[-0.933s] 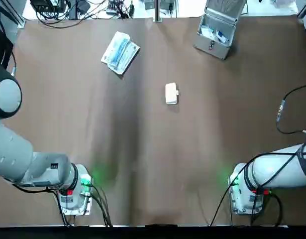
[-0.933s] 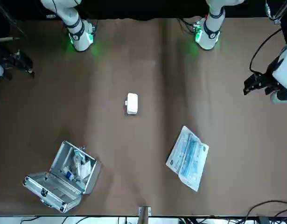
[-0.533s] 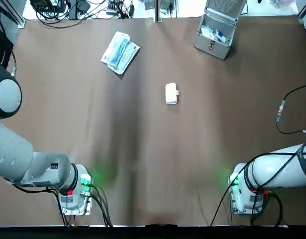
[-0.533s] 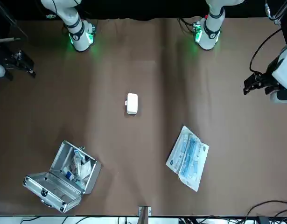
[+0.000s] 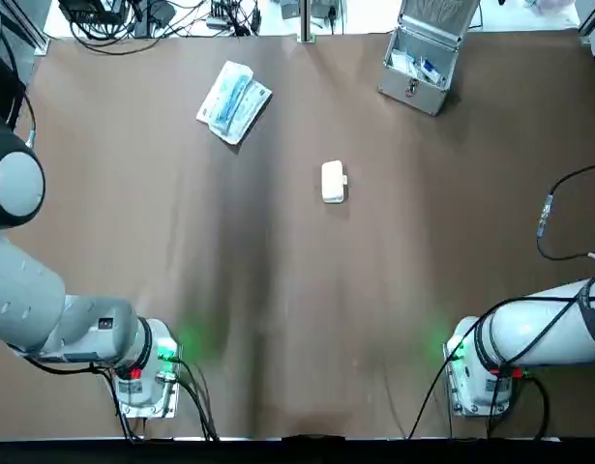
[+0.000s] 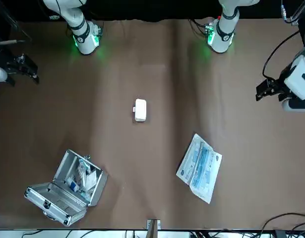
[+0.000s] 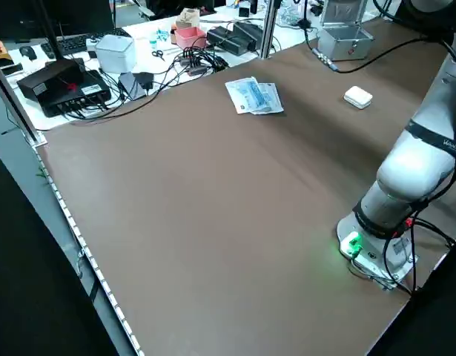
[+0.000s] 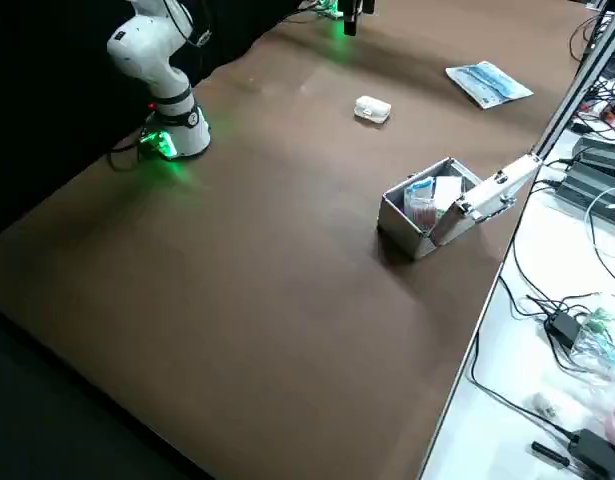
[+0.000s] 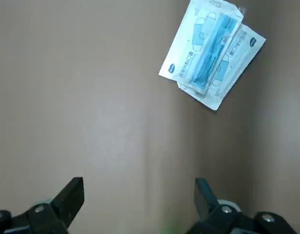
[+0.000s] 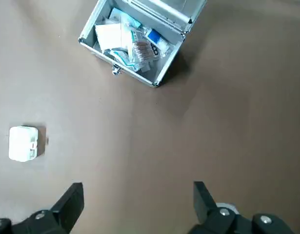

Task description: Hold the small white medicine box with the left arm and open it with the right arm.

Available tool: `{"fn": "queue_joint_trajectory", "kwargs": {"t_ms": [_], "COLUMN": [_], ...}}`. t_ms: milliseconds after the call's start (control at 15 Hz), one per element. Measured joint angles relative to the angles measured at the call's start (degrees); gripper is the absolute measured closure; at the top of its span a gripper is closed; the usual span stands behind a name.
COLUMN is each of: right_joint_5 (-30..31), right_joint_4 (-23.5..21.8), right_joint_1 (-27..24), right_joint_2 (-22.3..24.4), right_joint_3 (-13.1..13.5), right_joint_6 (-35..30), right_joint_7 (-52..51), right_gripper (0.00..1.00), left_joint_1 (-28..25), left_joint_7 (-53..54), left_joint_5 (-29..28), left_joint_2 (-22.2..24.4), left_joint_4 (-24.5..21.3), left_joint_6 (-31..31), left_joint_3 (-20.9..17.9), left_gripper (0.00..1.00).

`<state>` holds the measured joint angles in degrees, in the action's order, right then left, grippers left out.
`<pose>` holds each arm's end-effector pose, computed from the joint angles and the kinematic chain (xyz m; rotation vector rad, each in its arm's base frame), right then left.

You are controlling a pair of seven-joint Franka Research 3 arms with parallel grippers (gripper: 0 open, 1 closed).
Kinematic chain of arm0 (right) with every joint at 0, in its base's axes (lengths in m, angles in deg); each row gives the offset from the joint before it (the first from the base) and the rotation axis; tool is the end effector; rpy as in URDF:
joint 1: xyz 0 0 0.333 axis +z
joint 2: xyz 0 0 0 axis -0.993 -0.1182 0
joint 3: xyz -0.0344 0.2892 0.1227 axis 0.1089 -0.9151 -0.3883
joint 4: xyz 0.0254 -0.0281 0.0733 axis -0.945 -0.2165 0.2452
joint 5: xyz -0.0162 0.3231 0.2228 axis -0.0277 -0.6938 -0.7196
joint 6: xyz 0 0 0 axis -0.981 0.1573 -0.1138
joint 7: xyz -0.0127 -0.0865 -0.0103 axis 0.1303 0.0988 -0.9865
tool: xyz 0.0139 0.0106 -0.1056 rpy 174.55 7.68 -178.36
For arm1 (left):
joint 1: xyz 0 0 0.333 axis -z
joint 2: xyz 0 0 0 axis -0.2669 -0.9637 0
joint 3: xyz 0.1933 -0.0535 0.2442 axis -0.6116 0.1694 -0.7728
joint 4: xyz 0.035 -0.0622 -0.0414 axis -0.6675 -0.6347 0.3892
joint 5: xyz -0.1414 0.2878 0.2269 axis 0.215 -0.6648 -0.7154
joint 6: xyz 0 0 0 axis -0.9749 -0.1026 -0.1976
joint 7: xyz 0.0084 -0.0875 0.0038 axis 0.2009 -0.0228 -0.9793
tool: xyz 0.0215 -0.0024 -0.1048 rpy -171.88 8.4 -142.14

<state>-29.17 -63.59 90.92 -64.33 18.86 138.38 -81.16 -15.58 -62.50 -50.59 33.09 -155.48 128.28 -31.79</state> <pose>0.5346 0.0372 0.6654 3.1238 0.1667 0.0802 0.5815 -0.0563 0.6122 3.1375 -0.0520 -0.0575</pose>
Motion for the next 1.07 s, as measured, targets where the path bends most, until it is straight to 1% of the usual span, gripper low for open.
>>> {"fn": "queue_joint_trajectory", "kwargs": {"t_ms": [200, 333, 400, 600, 933, 1067], "right_joint_5": [-0.1, -0.1, -0.1, -0.1, -0.1, -0.1], "right_joint_4": [-0.4, -0.4, -0.4, -0.4, -0.4, -0.4], "right_joint_1": [0.0, 0.0, 0.1, 0.3, 0.5, 0.5], "right_joint_2": [0.0, 0.0, 0.0, 0.0, 0.0, 0.0], "right_joint_3": [0.0, 0.0, 0.0, 0.0, 0.0, 0.0], "right_joint_6": [0.5, 0.8, 0.9, 0.9, 1.0, 1.0], "right_joint_7": [0.0, 0.0, 0.0, 0.0, 0.0, 0.0], "right_gripper": [0.01, 0.01, 0.01, 0.01, 0.01, 0.01], "left_joint_1": [0.1, 0.1, 0.2, 0.2, 0.3, 0.3], "left_joint_7": [0.1, 0.1, 0.1, 0.1, 0.1, 0.1], "left_joint_5": [0.0, 0.0, 0.0, 0.0, 0.1, 0.1], "left_joint_2": [-1.8, -3.9, -6.2, -9.0, -13.9, -15.0], "left_joint_4": [-0.3, -0.6, -0.6, -0.6, -0.6, -0.6], "left_joint_6": [-0.1, -0.1, -0.1, -0.1, 0.4, 0.6], "left_joint_3": [1.7, 3.4, 4.7, 6.4, 10.4, 11.5], "left_gripper": [0.0, 0.0, 0.0, 0.0, 0.0, 0.0]}}
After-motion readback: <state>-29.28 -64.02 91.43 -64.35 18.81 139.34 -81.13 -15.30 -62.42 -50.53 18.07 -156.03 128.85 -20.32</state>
